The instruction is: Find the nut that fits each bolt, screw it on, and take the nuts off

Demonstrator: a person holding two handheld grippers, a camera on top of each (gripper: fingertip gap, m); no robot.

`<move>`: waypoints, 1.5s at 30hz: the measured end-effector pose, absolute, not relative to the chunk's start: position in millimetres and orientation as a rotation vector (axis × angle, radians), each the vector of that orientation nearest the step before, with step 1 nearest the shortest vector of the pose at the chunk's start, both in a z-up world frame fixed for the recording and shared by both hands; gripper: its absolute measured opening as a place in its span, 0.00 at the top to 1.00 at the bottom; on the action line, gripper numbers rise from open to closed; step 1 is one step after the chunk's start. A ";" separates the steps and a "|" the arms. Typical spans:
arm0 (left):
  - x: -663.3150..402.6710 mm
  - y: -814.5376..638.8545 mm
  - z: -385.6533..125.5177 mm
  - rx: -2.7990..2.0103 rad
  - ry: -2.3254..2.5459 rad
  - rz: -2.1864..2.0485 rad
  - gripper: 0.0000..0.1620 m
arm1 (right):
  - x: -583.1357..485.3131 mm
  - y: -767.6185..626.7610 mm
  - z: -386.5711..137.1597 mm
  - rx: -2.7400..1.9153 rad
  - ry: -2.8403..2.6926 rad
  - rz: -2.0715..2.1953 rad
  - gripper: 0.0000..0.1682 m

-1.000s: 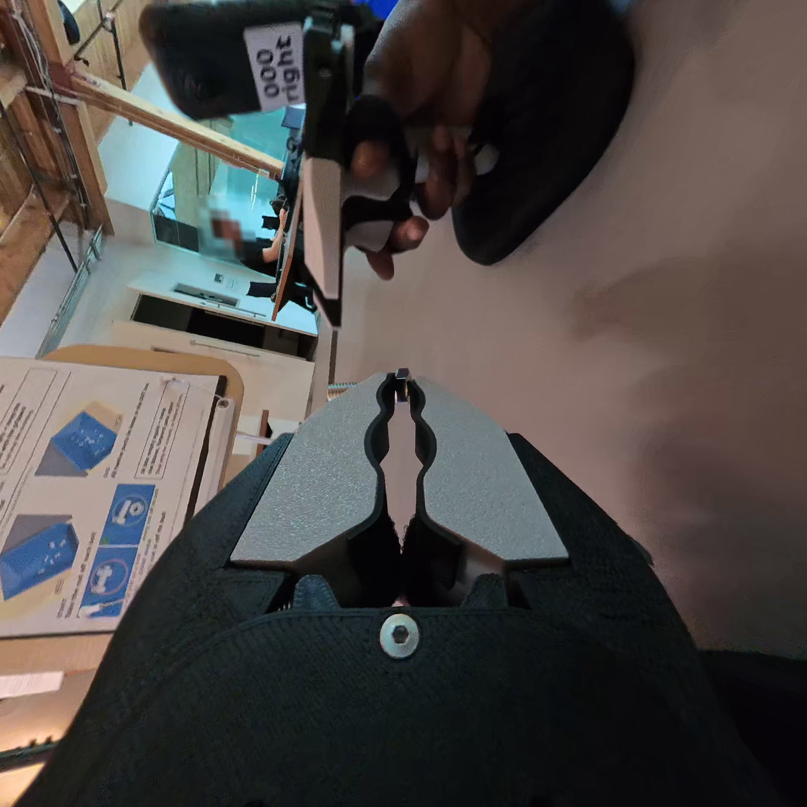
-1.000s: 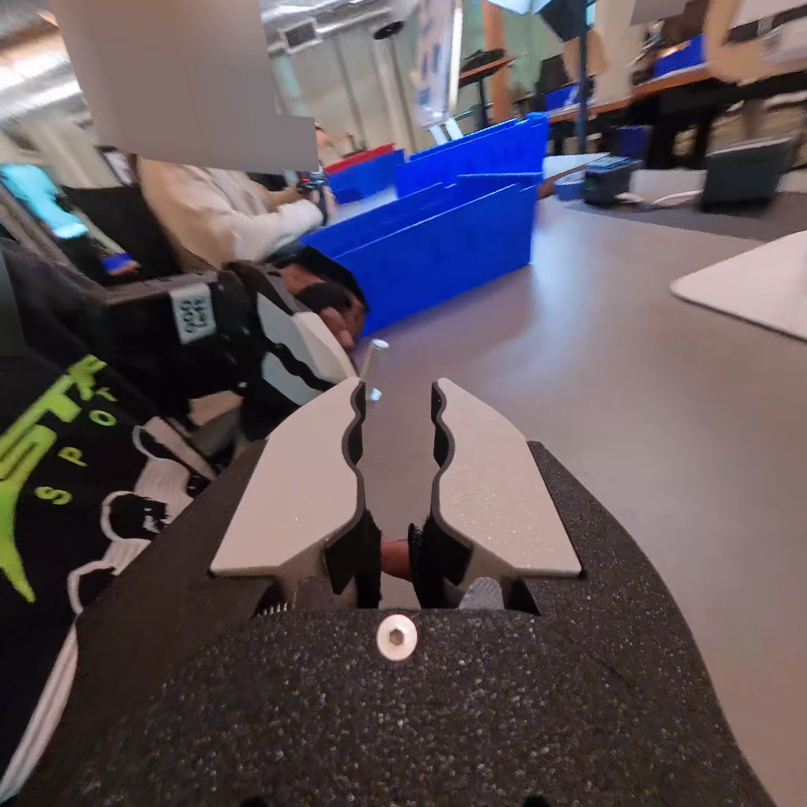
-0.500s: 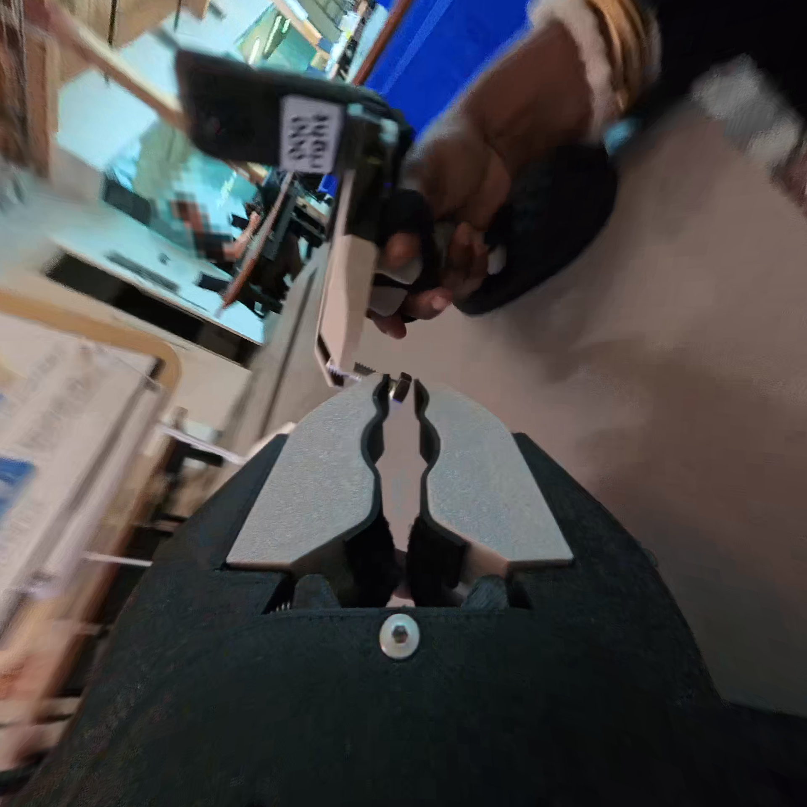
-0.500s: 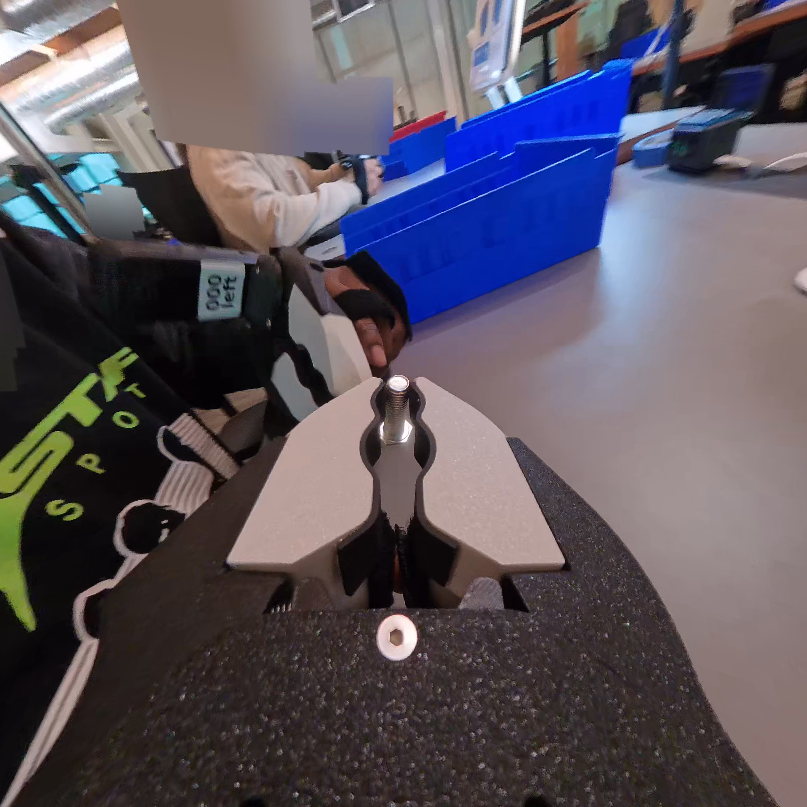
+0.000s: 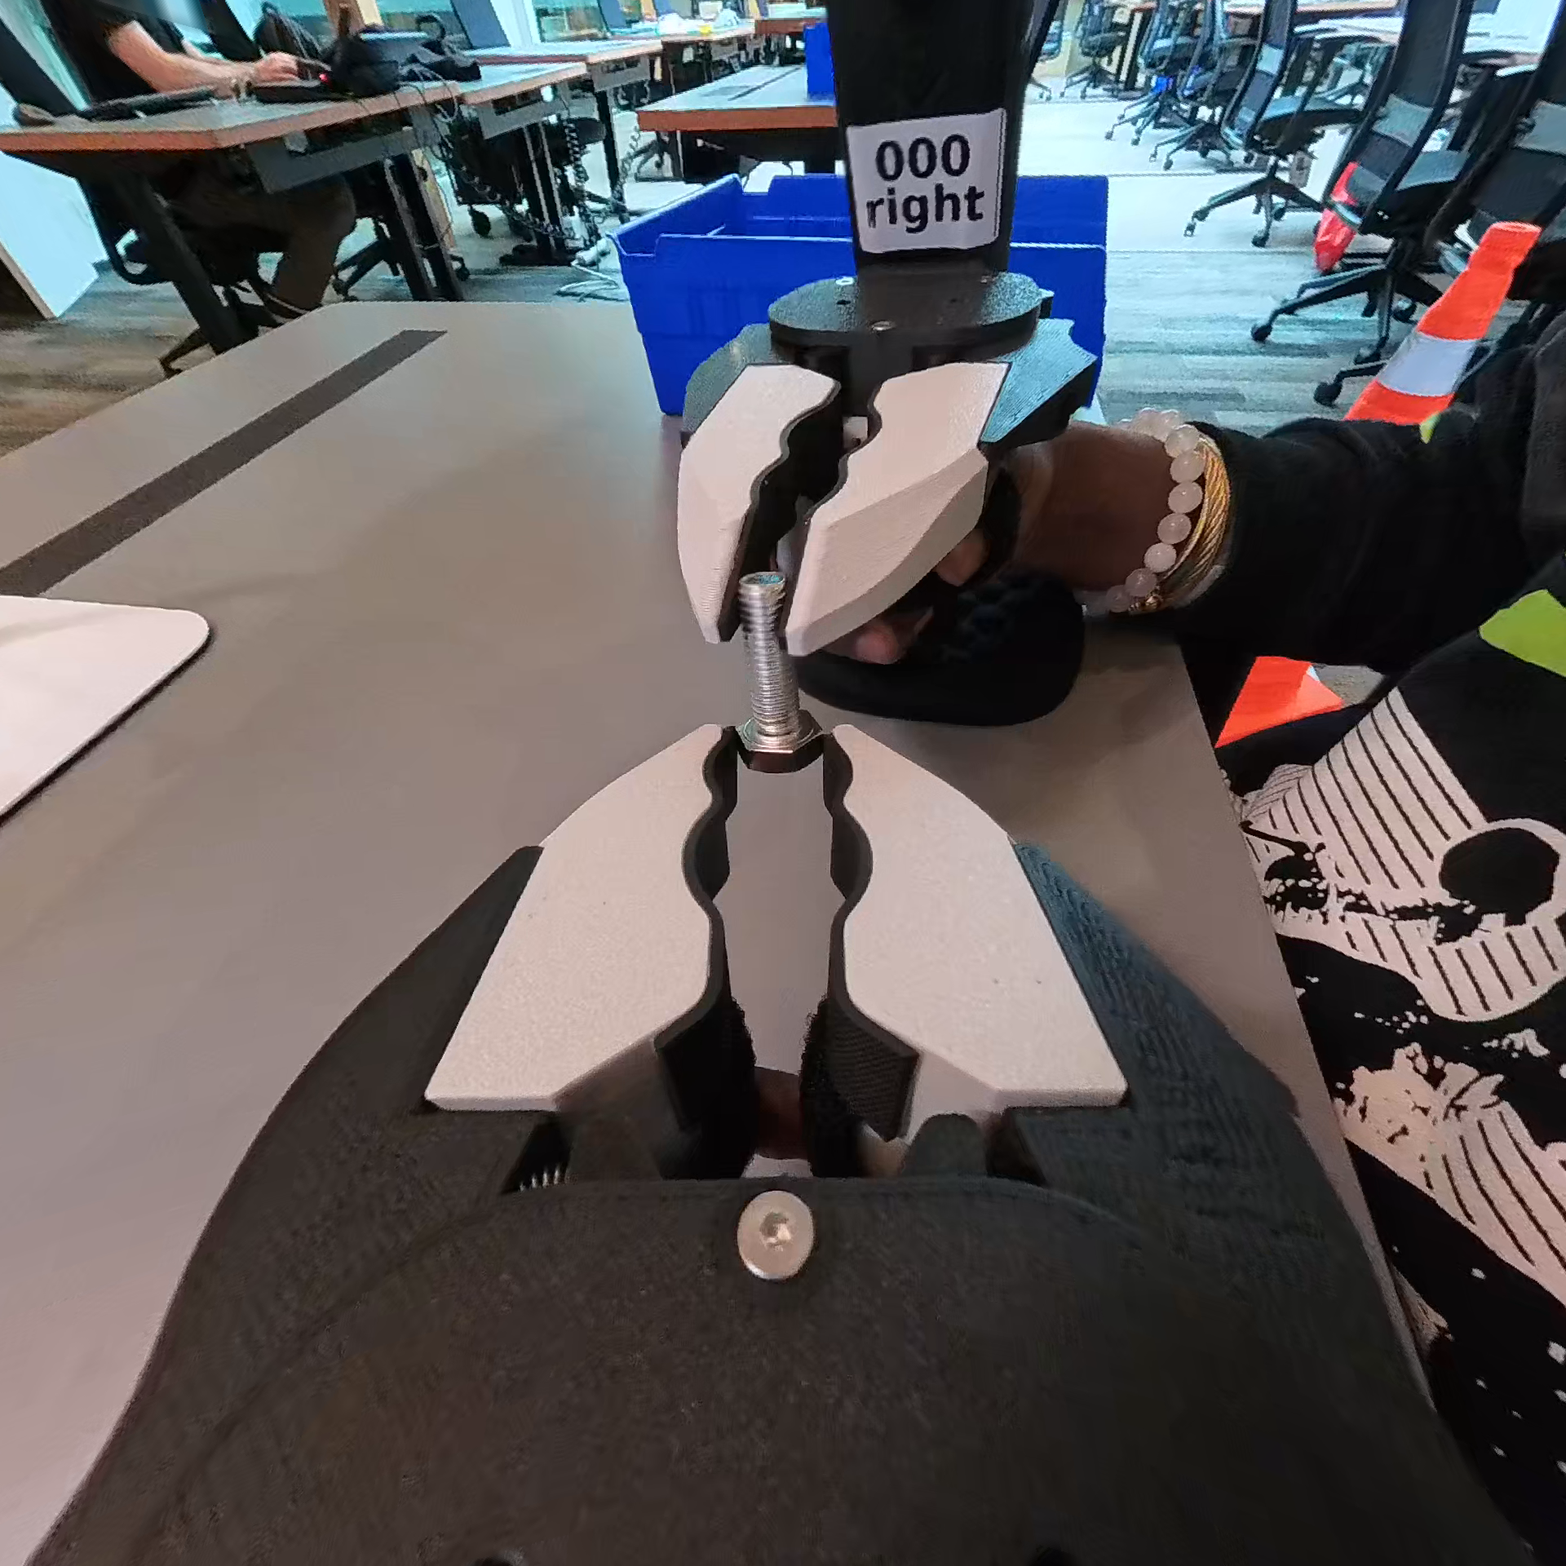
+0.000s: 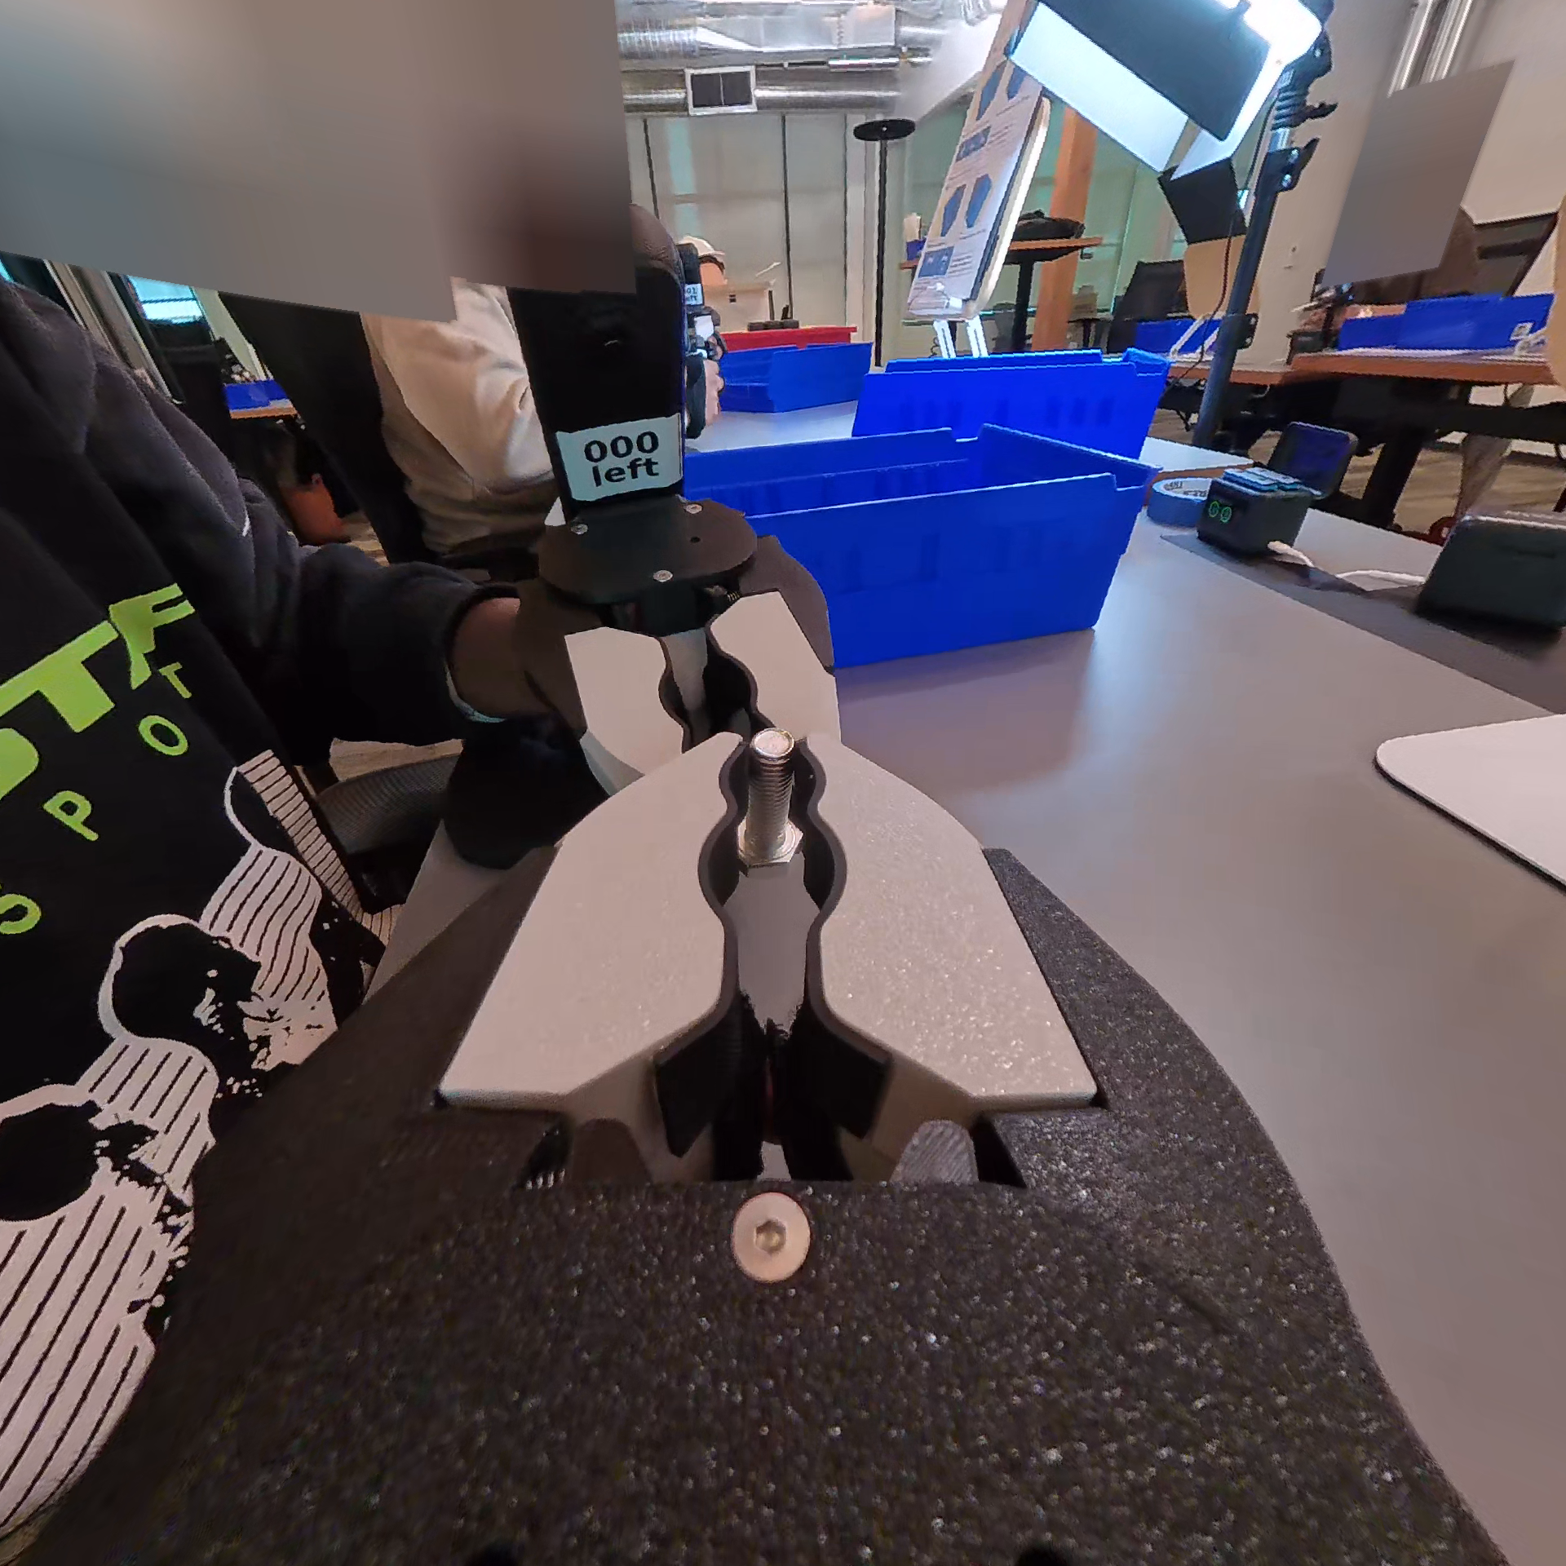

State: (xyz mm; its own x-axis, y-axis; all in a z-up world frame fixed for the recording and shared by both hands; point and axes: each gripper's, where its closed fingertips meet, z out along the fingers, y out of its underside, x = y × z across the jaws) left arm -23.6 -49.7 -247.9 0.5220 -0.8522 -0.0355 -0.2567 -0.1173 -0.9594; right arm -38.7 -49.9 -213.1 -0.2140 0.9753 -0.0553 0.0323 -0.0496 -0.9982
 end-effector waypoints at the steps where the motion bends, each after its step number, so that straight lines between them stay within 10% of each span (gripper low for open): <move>1: -23.9 -49.5 -246.5 -1.642 0.950 -0.670 0.88 | -37.6 -49.3 -211.0 -1.153 -1.346 1.404 0.94; 34: -113.2 -65.8 -194.4 -1.685 0.691 -0.390 0.75 | -54.0 -53.5 -296.6 -1.529 -1.806 0.944 0.94; 45: -218.6 -106.2 -160.0 -1.943 0.532 -0.170 0.75 | -34.9 -38.4 -245.6 -1.398 -1.486 1.214 0.79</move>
